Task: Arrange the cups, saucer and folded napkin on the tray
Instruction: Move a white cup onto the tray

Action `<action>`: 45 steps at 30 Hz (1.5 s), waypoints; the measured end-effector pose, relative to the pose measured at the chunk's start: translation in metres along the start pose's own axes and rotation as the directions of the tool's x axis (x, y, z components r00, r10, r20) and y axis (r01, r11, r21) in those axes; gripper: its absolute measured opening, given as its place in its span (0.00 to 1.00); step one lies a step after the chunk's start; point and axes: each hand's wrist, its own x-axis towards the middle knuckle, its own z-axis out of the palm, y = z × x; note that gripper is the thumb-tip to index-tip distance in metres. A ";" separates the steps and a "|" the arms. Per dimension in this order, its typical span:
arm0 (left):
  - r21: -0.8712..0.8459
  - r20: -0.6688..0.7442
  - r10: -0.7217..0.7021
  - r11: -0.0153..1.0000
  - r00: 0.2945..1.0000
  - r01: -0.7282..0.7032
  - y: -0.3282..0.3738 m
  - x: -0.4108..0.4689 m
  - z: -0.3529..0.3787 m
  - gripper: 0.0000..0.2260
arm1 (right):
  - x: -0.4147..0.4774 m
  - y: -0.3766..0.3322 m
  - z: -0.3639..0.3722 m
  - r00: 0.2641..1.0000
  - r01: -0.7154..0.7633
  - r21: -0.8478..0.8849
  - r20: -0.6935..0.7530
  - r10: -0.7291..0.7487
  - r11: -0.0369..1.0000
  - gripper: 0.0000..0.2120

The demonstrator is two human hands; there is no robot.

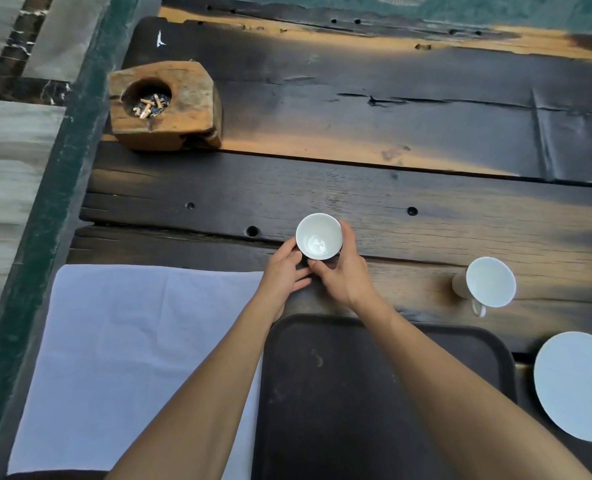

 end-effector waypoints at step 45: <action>-0.080 -0.074 -0.021 0.997 0.997 0.015 -0.121 -0.139 -0.012 0.18 | -0.179 0.029 0.026 0.992 -0.121 0.111 0.043 0.117 0.986 0.35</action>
